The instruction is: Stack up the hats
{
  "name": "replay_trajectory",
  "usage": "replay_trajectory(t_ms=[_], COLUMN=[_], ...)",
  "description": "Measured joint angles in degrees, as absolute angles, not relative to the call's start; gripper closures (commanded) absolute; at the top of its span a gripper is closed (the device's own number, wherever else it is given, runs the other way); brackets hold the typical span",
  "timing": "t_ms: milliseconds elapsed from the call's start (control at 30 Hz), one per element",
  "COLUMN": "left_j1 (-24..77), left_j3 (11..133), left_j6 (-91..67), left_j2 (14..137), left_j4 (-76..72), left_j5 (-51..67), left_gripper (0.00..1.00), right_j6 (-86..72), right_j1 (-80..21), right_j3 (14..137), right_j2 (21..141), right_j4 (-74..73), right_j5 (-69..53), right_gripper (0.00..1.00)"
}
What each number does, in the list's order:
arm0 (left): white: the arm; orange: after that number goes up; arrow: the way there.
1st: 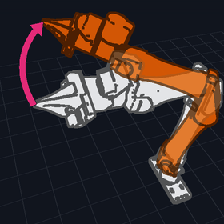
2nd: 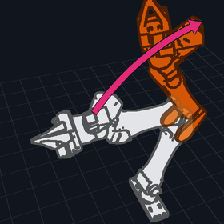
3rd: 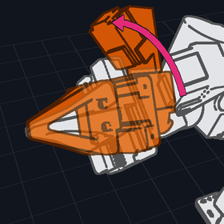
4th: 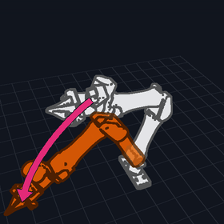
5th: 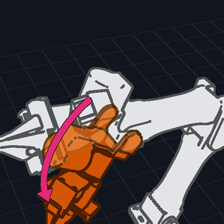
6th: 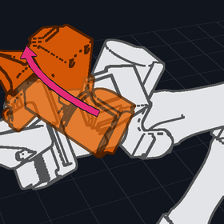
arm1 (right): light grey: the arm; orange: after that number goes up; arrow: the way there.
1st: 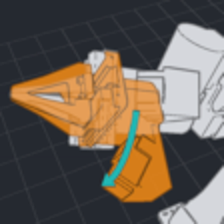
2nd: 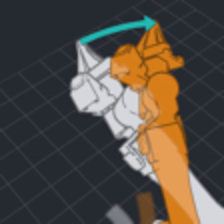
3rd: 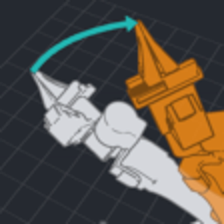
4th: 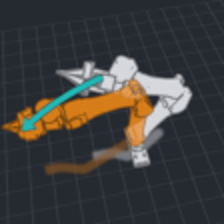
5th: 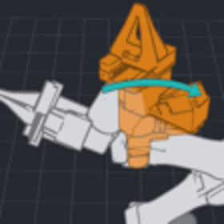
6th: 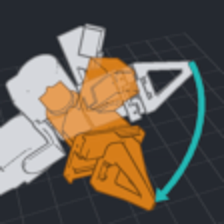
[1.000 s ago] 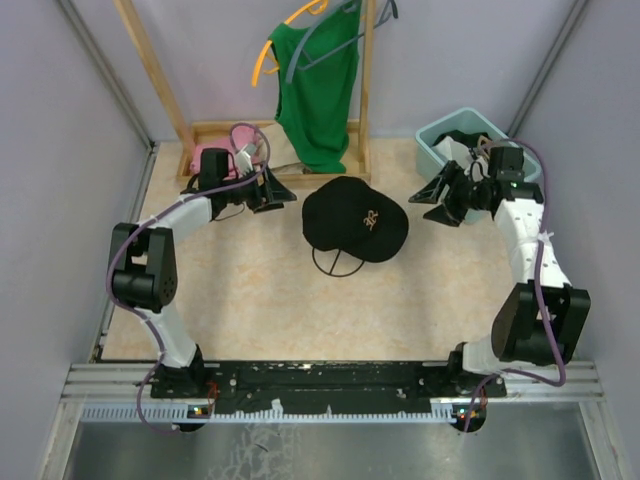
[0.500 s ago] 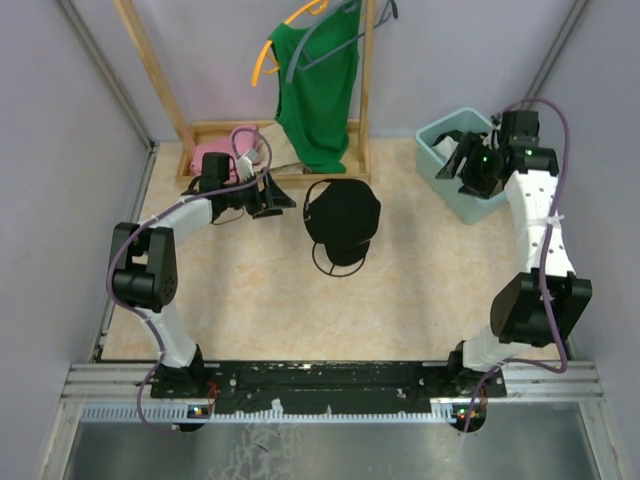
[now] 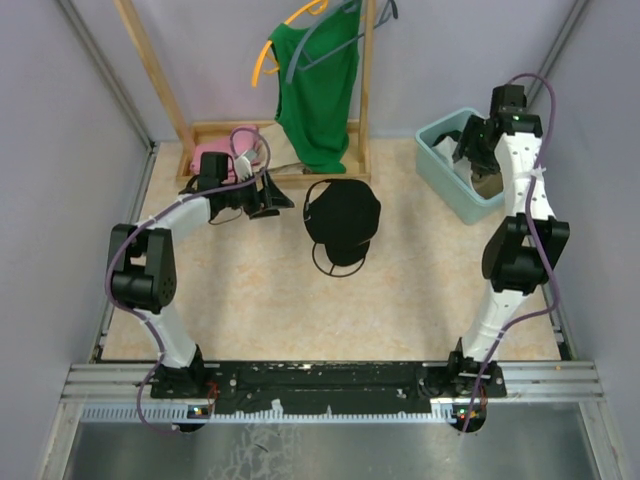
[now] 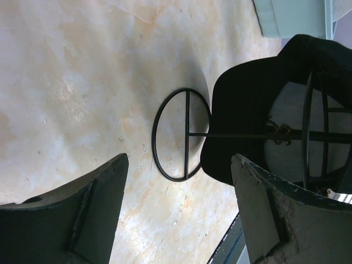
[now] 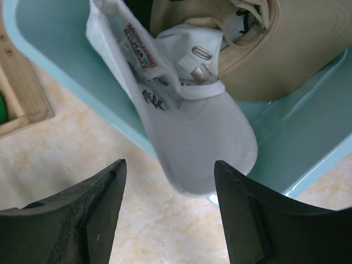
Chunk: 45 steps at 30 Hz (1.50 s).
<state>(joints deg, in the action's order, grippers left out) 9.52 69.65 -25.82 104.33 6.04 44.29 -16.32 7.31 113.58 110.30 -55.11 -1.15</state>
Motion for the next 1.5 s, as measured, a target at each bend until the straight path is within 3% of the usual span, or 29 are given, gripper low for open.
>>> replay_trajectory(t_ms=[233, 433, 633, 967, 1100, 1333, 1500], left_j1=[9.1, 8.8, 8.8, 8.8, 8.8, 8.8, 8.8], left_j3=[72.7, 72.9, 72.9, 72.9, 72.9, 72.7, 72.7], left_j6=[-25.2, -24.8, -24.6, -24.3, -24.4, -24.4, -24.3], left_j2=[103.7, 103.4, 103.4, 103.0, 102.9, 102.8, 102.8], left_j4=[7.1, 7.7, 8.0, 8.2, 8.2, 8.2, 8.3], left_j5=[43.9, 43.9, 43.8, 43.9, 43.9, 43.9, 43.8], left_gripper=[0.18, 0.17, 0.17, 0.17, 0.17, 0.17, 0.17], right_j6=[-14.8, -14.5, -14.5, -14.6, -14.6, -14.4, -14.5], right_j1=[7.3, 7.2, 7.0, 6.7, 6.4, 6.5, 6.7], right_j3=[115.3, 113.5, 102.7, 96.3, 96.3, 99.4, 104.3], right_j2=[113.5, 113.3, 110.1, 106.3, 105.1, 103.5, 103.1], right_j4=[-56.3, -55.1, -50.5, -47.1, -47.1, -48.3, -48.9], right_j5=[1.9, 3.3, 5.0, 6.1, 6.3, 5.7, 3.4], right_gripper=[0.67, 0.63, 0.62, 0.81, 0.96, 0.92, 0.94])
